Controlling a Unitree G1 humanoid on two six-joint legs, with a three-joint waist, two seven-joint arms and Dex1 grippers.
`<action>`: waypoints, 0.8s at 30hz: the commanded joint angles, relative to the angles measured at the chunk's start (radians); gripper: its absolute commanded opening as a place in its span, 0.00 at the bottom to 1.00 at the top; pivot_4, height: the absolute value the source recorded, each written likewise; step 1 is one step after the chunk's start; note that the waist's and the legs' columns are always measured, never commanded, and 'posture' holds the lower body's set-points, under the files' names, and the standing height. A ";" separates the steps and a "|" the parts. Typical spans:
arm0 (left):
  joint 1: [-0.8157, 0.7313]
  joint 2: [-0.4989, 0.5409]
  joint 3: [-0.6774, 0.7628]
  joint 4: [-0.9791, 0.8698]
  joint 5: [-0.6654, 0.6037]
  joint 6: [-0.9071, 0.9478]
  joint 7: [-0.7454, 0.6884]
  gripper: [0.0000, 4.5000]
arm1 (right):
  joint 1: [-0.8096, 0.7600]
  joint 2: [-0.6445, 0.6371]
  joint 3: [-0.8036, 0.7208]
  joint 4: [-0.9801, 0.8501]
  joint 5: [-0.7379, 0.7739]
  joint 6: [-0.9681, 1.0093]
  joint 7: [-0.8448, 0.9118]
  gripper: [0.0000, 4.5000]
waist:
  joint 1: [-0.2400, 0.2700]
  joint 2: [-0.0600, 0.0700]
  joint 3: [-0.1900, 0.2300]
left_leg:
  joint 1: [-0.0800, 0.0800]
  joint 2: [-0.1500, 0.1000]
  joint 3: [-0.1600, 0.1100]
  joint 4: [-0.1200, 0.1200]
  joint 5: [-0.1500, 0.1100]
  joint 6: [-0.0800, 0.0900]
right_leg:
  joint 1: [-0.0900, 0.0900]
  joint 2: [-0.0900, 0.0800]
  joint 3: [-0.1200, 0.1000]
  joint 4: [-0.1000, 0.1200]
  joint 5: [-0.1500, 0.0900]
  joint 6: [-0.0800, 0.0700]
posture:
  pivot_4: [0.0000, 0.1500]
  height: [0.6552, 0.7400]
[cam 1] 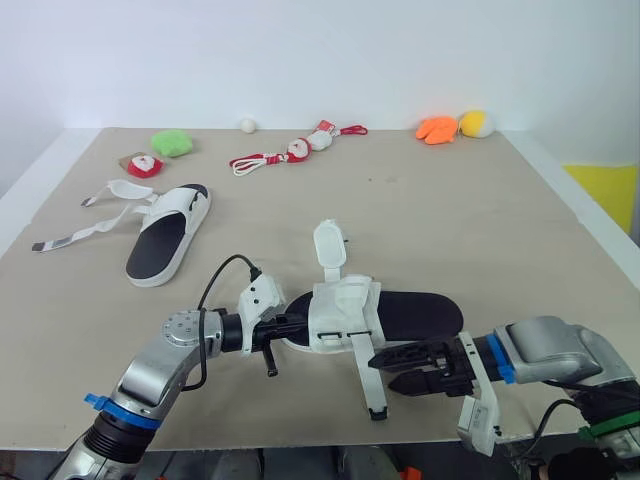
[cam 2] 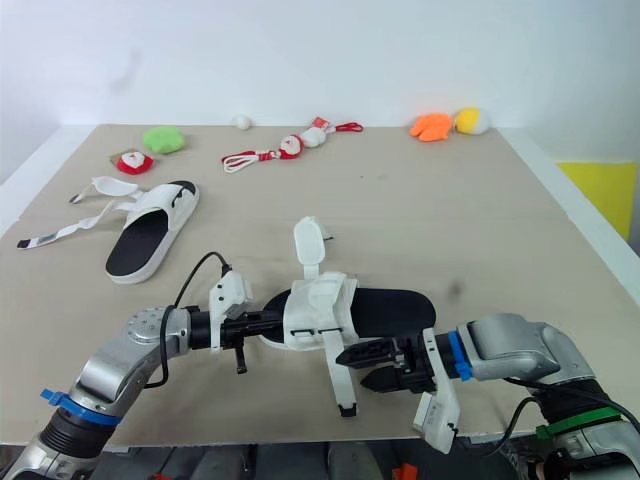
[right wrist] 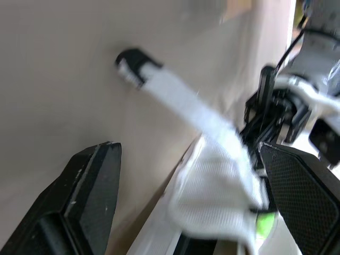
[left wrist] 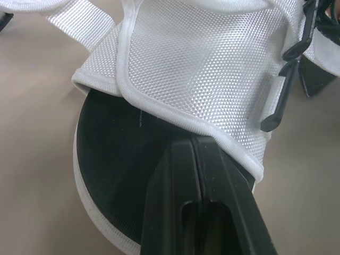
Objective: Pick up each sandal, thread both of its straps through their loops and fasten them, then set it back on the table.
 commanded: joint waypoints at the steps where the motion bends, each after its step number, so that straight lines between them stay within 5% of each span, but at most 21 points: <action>1: 0.021 -0.002 -0.045 0.020 0.015 0.030 0.000 0.00 | 0.001 0.012 0.012 -0.060 -0.025 0.015 -0.050 0.99 | 0.001 0.000 0.000 | 0.000 0.000 0.000 0.000 0.000 0.000 | 0.000 0.000 0.000 0.000 0.000 0.000 | 1.00 1.00; 9: 0.023 0.002 -0.046 0.018 0.014 0.031 -0.004 0.00 | -0.016 -0.029 0.070 -0.059 -0.053 0.021 -0.099 0.99 | 0.003 0.002 0.001 | -0.001 -0.001 0.000 -0.001 0.000 0.000 | -0.001 0.000 0.001 0.000 -0.001 0.001 | 1.00 1.00; 19: 0.020 0.004 -0.044 0.026 0.016 0.027 -0.008 0.00 | -0.046 -0.116 0.173 -0.084 0.002 0.040 -0.122 0.01 | 0.002 0.003 0.001 | -0.002 -0.001 0.000 -0.001 0.000 0.000 | -0.001 0.000 0.001 0.000 -0.001 0.001 | 1.00 1.00; 24: 0.017 0.002 -0.045 0.030 0.017 0.025 -0.009 0.00 | -0.063 -0.184 0.231 -0.080 0.111 0.053 -0.133 0.01 | 0.002 0.005 0.002 | -0.002 -0.002 0.000 -0.001 0.000 0.000 | -0.001 -0.001 0.002 0.000 -0.002 0.001 | 1.00 1.00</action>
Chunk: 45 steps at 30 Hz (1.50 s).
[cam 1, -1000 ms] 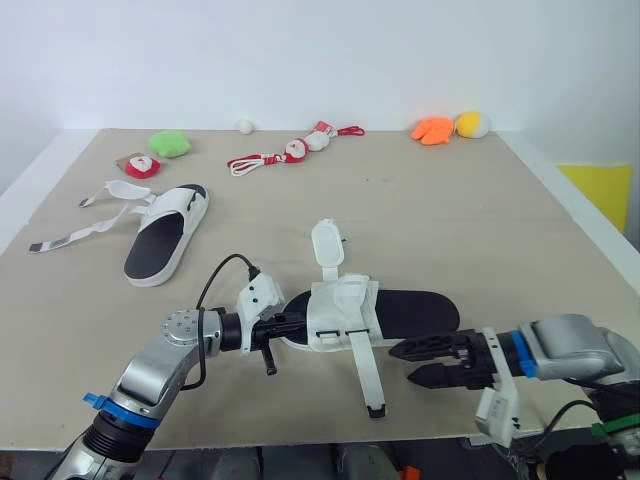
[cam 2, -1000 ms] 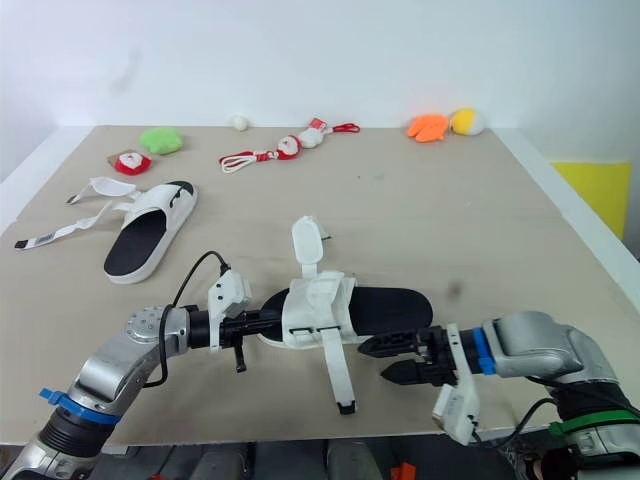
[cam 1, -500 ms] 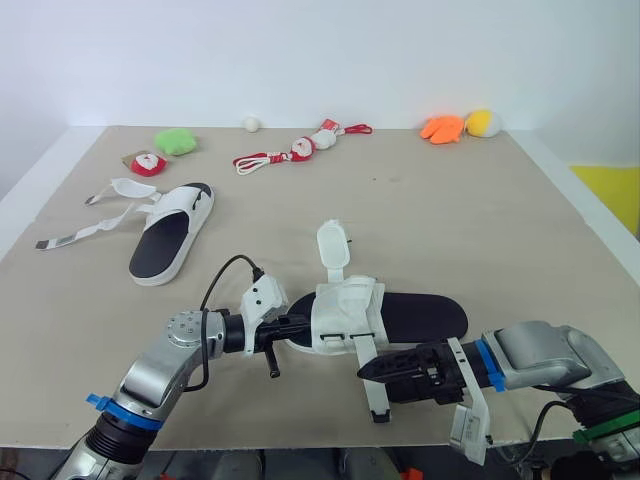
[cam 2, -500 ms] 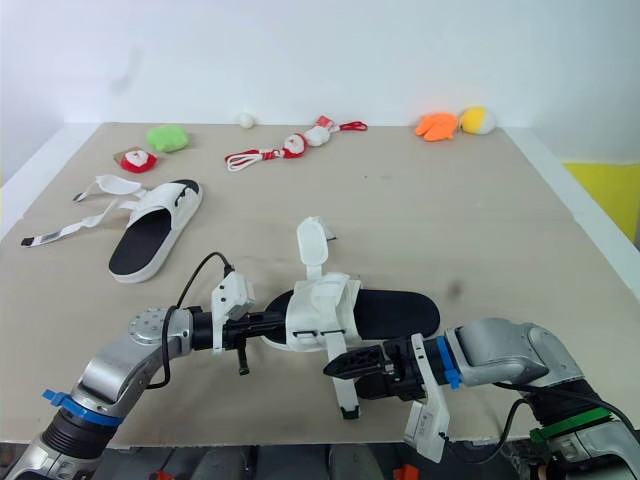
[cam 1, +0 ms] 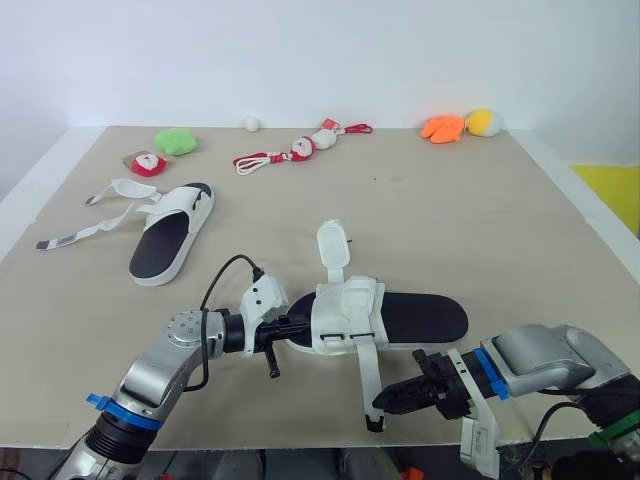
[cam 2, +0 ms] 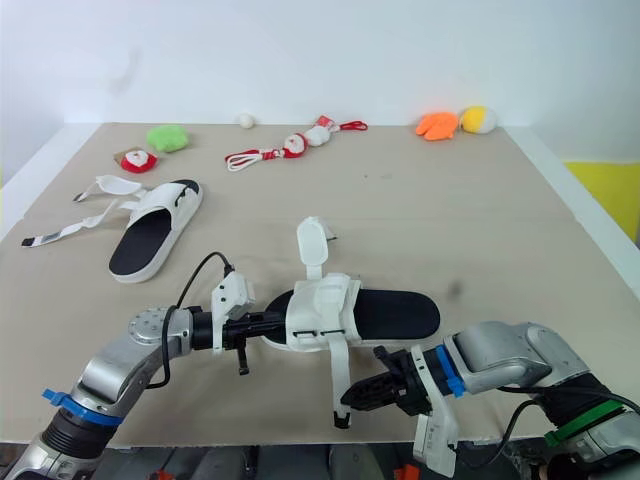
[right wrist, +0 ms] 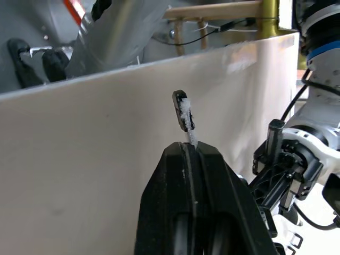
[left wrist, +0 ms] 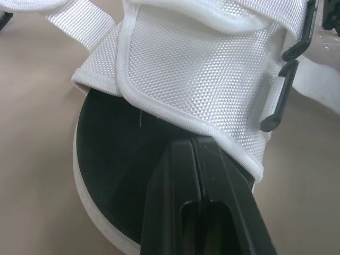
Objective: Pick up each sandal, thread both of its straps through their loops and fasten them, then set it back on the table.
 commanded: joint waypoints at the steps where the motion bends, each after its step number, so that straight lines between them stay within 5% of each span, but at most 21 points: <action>1: 0.019 0.007 -0.037 0.035 0.017 0.025 -0.006 0.00 | -0.031 -0.058 0.046 -0.022 0.121 0.017 -0.010 0.01 | 0.000 0.001 0.000 | 0.000 0.000 0.000 0.000 0.000 0.000 | 0.000 0.000 0.000 0.000 0.000 0.000 | 1.00 1.00; 7: 0.016 0.014 -0.036 0.039 0.016 0.028 -0.016 0.00 | -0.103 -0.197 0.180 -0.213 0.707 0.395 0.207 0.01 | 0.000 0.005 0.002 | 0.000 0.000 0.000 0.000 0.000 0.001 | 0.000 0.000 0.002 0.000 0.000 0.001 | 1.00 1.00; 14: 0.004 0.008 -0.045 0.056 0.022 0.022 -0.021 0.00 | -0.202 -0.260 0.056 -0.531 1.478 1.385 0.239 0.01 | 0.001 0.007 0.002 | -0.002 0.001 -0.002 0.000 -0.001 0.001 | -0.001 0.000 0.001 0.001 -0.001 0.000 | 1.00 1.00; 23: 0.016 0.002 -0.041 0.052 0.023 0.021 -0.013 0.00 | -0.524 -0.020 -0.073 -0.241 2.078 2.191 -0.113 0.01 | 0.005 0.008 0.003 | -0.011 0.000 -0.004 0.002 0.000 0.001 | -0.009 0.000 -0.002 0.001 0.000 0.001 | 1.00 1.00; 29: 0.021 -0.002 -0.039 0.047 0.025 0.022 -0.008 0.00 | -0.595 0.108 -0.150 -0.103 2.096 2.391 -0.259 0.01 | 0.002 0.009 0.002 | -0.021 0.001 -0.005 0.002 0.000 0.001 | -0.017 0.002 -0.004 0.001 0.001 0.004 | 1.00 1.00; 45: 0.021 -0.016 -0.049 0.050 0.028 0.019 -0.001 0.00 | -0.507 0.246 -0.286 0.057 1.627 2.516 -0.217 0.01 | 0.001 0.009 0.002 | -0.021 0.001 -0.005 0.003 0.000 0.002 | -0.017 0.002 -0.004 0.001 0.001 0.004 | 1.00 1.00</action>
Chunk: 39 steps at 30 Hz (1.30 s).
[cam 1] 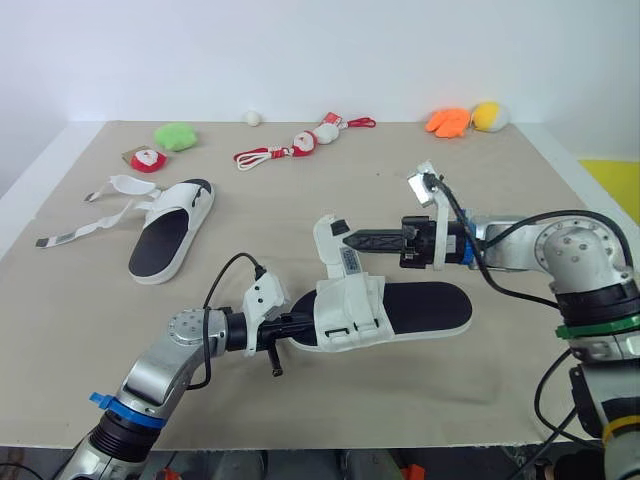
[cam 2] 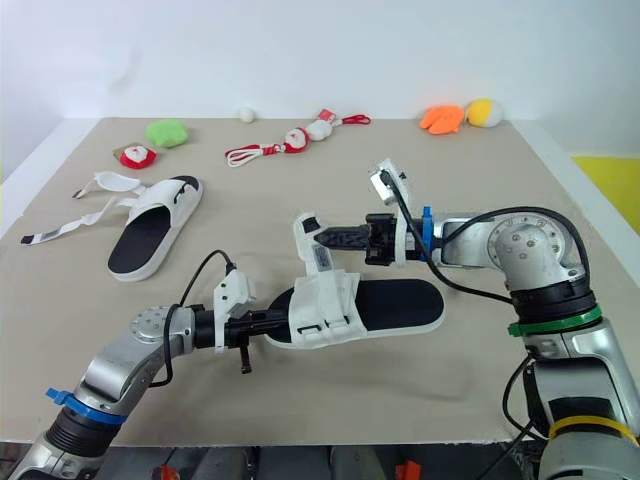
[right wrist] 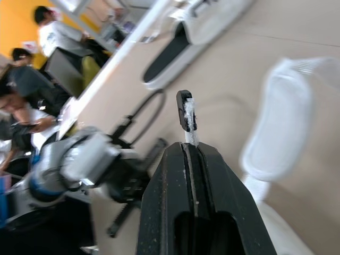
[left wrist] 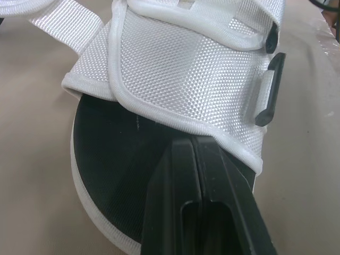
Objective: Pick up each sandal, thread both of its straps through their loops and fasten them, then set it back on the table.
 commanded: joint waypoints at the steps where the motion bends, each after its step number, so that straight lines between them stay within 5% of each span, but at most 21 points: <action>1: 0.028 0.004 -0.052 0.041 0.028 0.024 0.001 0.00 | -0.003 0.013 -0.059 0.009 -0.098 0.002 0.034 0.01 | 0.000 0.000 0.000 | 0.000 0.000 0.000 0.000 0.000 0.000 | 0.000 0.000 0.000 0.000 0.000 0.000 | 1.00 1.00; 18: 0.035 0.009 -0.051 0.034 0.026 0.027 -0.002 0.00 | 0.018 0.106 -0.183 0.074 -0.316 0.097 0.096 0.01 | -0.001 0.000 0.000 | 0.000 0.000 0.000 0.000 0.000 0.000 | 0.000 0.000 0.000 0.000 0.001 0.001 | 1.00 1.00; 39: 0.031 0.013 -0.053 0.030 0.026 0.030 -0.005 0.00 | 0.075 0.115 -0.128 0.042 -0.537 0.146 0.144 0.01 | -0.001 0.000 0.000 | 0.000 0.000 0.000 0.000 0.000 0.000 | 0.001 0.000 0.000 0.000 0.001 0.002 | 1.00 1.00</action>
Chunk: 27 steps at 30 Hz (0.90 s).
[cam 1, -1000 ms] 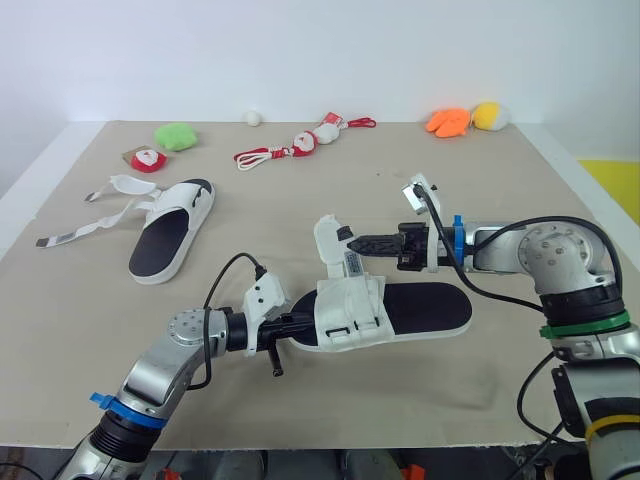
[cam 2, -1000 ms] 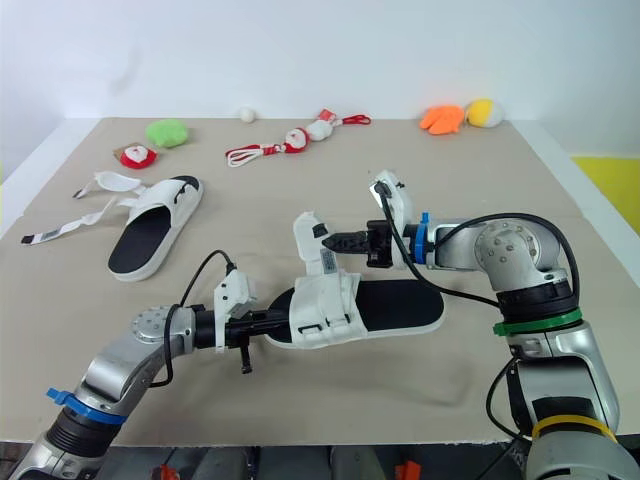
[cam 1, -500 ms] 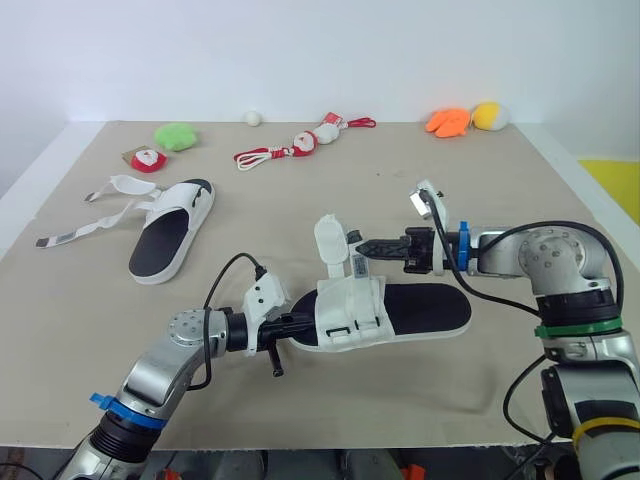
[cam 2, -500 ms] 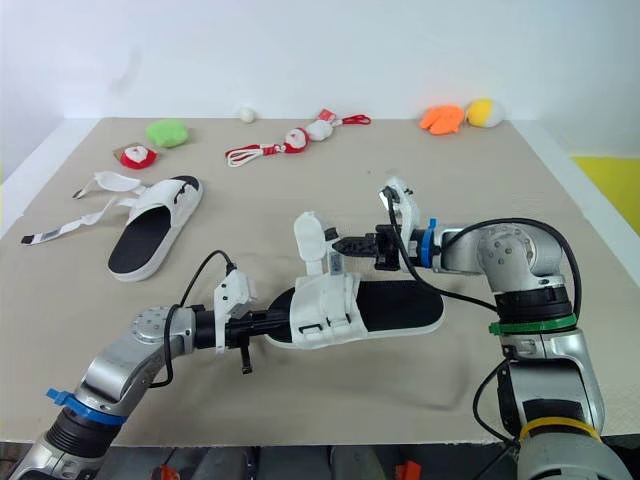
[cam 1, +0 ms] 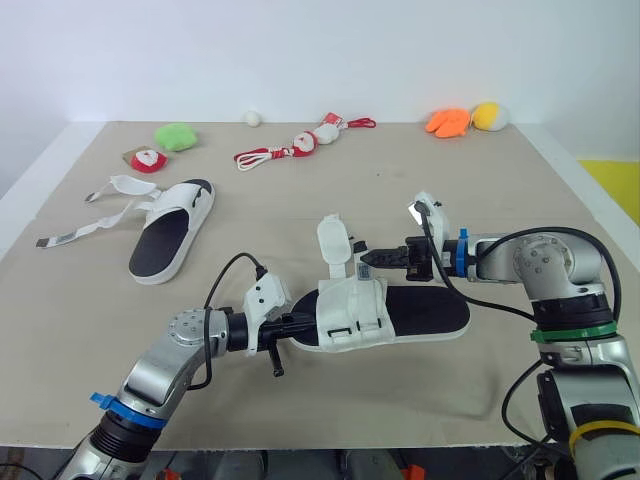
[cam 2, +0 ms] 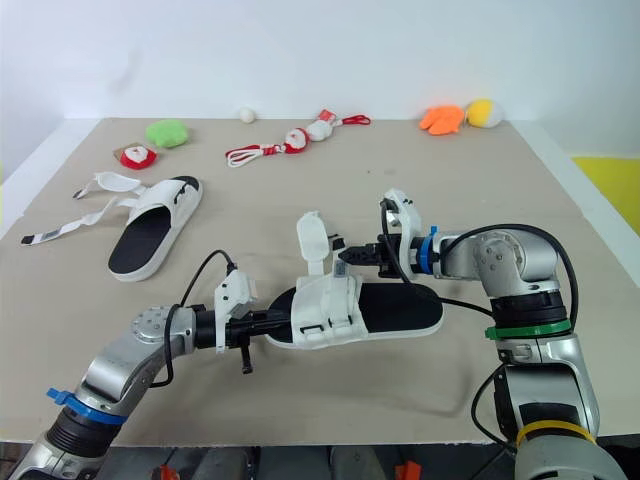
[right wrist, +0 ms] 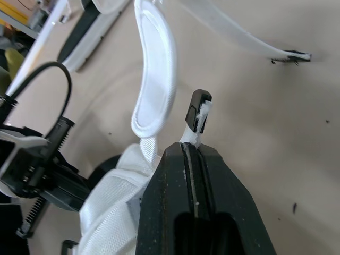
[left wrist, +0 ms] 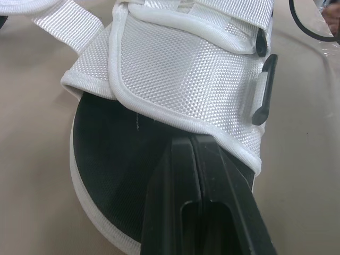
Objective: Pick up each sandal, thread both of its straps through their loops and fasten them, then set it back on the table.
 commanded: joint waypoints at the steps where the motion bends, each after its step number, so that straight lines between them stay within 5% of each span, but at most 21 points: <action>1: 0.029 0.012 -0.049 0.041 0.026 0.030 -0.004 0.00 | 0.016 -0.014 0.010 -0.014 -0.065 0.001 -0.002 0.01 | 0.000 0.000 0.000 | 0.000 0.000 0.000 0.000 0.000 0.000 | 0.000 0.000 0.000 0.000 0.000 0.000 | 1.00 1.00; 8: 0.026 0.008 -0.050 0.046 0.026 0.028 -0.001 0.00 | 0.024 -0.027 0.052 -0.027 -0.156 -0.069 0.045 0.01 | 0.000 0.000 -0.001 | 0.001 0.000 0.000 0.000 0.000 0.000 | 0.001 0.000 0.000 0.000 0.000 0.000 | 1.00 1.00; 16: 0.020 0.005 -0.048 0.053 0.026 0.025 -0.001 0.00 | -0.149 0.037 -0.056 0.253 -0.222 -0.115 0.047 0.85 | -0.003 0.001 0.000 | 0.001 0.000 0.001 0.000 0.000 0.000 | 0.000 0.000 0.000 0.000 0.000 0.000 | 1.00 1.00; 18: 0.019 0.005 -0.047 0.055 0.027 0.023 -0.003 0.00 | -0.222 0.069 -0.121 0.358 -0.206 -0.080 0.025 0.99 | -0.003 0.002 0.000 | 0.000 0.000 0.001 0.000 0.000 0.000 | 0.000 0.000 0.000 0.000 0.000 0.000 | 1.00 1.00; 27: 0.016 0.002 -0.047 0.063 0.029 0.019 -0.005 0.00 | -0.408 0.170 -0.246 0.560 -0.150 0.204 0.041 0.99 | -0.001 0.002 0.000 | -0.001 -0.001 0.000 -0.001 0.000 0.000 | 0.000 0.000 0.000 0.000 0.001 0.003 | 1.00 1.00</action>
